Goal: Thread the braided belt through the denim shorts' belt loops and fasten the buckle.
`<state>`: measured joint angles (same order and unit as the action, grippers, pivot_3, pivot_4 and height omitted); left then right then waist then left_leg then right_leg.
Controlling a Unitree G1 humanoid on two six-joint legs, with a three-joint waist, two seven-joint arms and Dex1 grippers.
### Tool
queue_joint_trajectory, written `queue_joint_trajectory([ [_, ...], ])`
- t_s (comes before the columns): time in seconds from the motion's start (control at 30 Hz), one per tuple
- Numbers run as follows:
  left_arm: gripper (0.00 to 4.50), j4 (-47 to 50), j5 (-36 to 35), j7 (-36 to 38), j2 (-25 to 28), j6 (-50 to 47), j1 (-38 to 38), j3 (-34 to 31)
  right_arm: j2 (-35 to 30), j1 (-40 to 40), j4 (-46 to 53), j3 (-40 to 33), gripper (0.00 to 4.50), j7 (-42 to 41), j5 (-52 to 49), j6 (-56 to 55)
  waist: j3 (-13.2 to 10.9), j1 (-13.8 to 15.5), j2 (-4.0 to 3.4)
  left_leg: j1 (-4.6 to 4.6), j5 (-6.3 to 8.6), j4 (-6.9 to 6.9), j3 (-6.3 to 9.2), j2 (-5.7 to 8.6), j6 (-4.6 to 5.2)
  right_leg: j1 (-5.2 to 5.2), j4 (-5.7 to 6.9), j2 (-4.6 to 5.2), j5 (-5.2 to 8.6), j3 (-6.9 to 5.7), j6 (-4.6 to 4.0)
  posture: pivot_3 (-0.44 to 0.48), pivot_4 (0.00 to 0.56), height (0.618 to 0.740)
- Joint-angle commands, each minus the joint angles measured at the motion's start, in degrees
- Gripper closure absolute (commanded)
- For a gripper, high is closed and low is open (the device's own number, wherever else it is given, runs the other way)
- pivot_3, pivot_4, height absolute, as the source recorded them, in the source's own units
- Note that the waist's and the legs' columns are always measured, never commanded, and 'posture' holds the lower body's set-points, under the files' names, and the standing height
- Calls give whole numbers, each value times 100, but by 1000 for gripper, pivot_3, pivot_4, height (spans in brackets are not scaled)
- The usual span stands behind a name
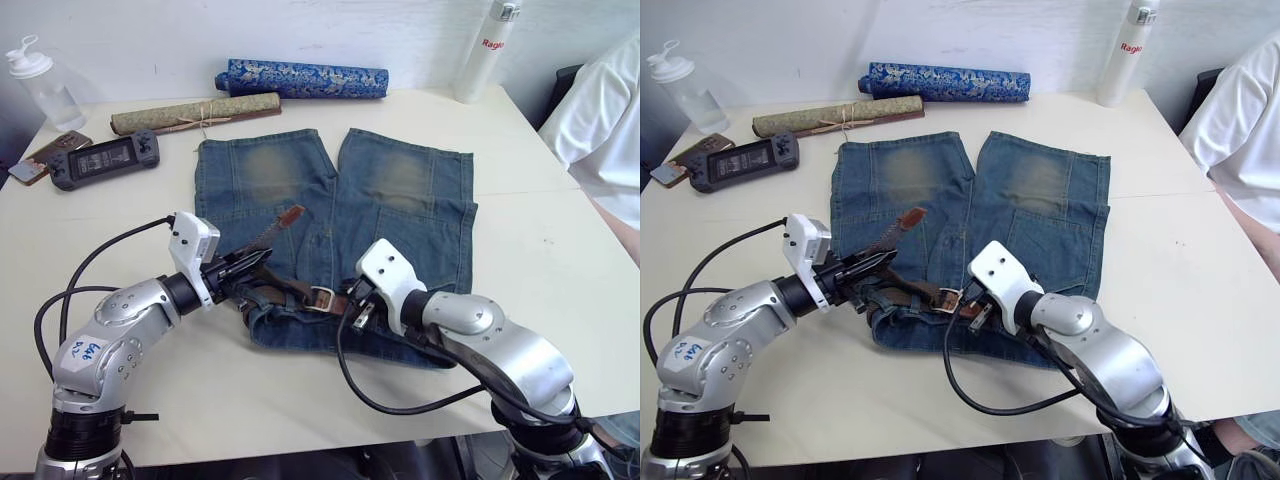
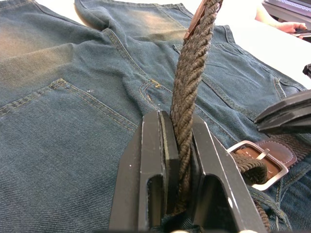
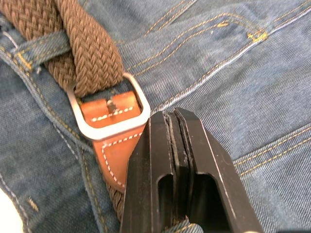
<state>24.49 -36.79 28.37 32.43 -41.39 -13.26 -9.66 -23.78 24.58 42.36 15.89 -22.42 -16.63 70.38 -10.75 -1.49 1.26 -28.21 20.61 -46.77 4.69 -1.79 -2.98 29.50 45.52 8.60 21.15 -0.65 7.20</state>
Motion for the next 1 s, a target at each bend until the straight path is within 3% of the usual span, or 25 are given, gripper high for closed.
queue_joint_trajectory([
  [0.03, 4500, 166, -26, -5, -11, 10, -90, -5, 11, 74, 164, 139, 4431, 41, -38, -64, 0, 1, 0, 0, 0, 0, 0, 0, 0, 0, 0, 0, 0, 0, 0, 0, 150, 645],
  [0.33, 4500, 181, -20, -73, -55, 14, -105, -13, -119, 70, 58, 488, 4431, 32, -3, -154, 0, 1, 0, 0, 0, 0, 0, 0, 0, 0, 0, 0, 1, 0, -1, 0, 150, 645],
  [0.83, 4500, 135, 25, -68, -113, 73, -84, 49, 515, 741, -404, 568, 4431, 179, 1, -277, -1, -8, -1, 0, 0, 3, 6, 0, 0, 1, 0, -1, -6, -4, 12, 0, 150, 645],
  [1.0, 4500, 104, 40, -58, -124, 91, -80, 76, 535, 754, -405, 468, 4431, 193, -3, -232, -1, -6, -2, 0, 0, 4, 7, 0, -1, 1, 0, 0, -39, -6, 74, 0, 150, 645],
])
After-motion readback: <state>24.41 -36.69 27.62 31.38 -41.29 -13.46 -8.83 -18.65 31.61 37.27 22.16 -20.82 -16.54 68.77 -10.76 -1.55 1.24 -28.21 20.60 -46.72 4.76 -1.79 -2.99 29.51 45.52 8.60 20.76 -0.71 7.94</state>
